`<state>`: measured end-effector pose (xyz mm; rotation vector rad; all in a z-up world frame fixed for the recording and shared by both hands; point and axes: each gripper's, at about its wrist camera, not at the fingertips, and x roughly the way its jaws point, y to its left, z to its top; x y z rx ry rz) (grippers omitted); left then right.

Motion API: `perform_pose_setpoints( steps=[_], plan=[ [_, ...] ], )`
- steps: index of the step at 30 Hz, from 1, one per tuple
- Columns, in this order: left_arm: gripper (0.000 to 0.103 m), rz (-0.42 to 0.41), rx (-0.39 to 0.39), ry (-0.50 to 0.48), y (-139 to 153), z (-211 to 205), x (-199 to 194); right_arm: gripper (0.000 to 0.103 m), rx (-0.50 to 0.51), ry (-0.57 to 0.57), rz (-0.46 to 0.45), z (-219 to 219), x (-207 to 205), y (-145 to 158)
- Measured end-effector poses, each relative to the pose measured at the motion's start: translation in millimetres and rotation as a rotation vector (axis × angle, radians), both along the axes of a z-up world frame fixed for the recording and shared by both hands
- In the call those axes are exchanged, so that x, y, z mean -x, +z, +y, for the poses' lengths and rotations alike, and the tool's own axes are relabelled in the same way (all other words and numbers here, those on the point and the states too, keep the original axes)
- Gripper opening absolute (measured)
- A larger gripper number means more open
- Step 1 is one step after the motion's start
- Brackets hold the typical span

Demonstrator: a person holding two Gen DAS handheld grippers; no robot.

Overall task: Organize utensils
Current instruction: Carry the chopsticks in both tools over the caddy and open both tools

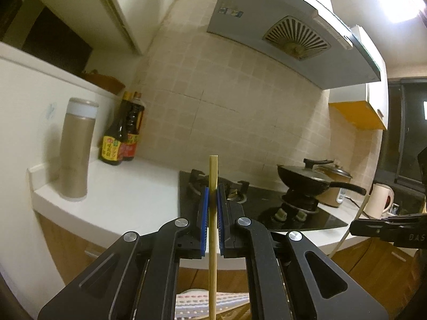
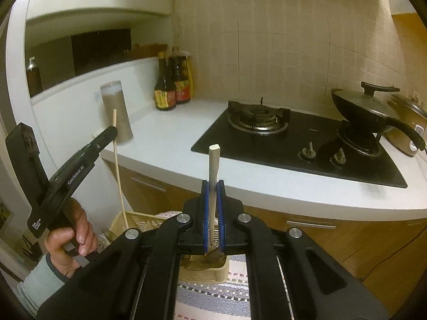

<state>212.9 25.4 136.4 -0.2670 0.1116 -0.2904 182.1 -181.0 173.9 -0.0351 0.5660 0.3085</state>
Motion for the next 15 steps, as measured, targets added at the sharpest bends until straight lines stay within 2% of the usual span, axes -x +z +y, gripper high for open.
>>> perform_pose_setpoints(
  steps=[10,15],
  plan=[
    [0.005,0.034,-0.012,-0.034,-22.4,0.9,6.8,0.004,0.027,0.001,0.064,8.9,-9.0,-35.9],
    [0.005,0.047,-0.041,-0.052,-25.9,-2.6,17.6,0.005,-0.019,0.012,0.113,4.4,-8.7,-45.2]
  ],
)
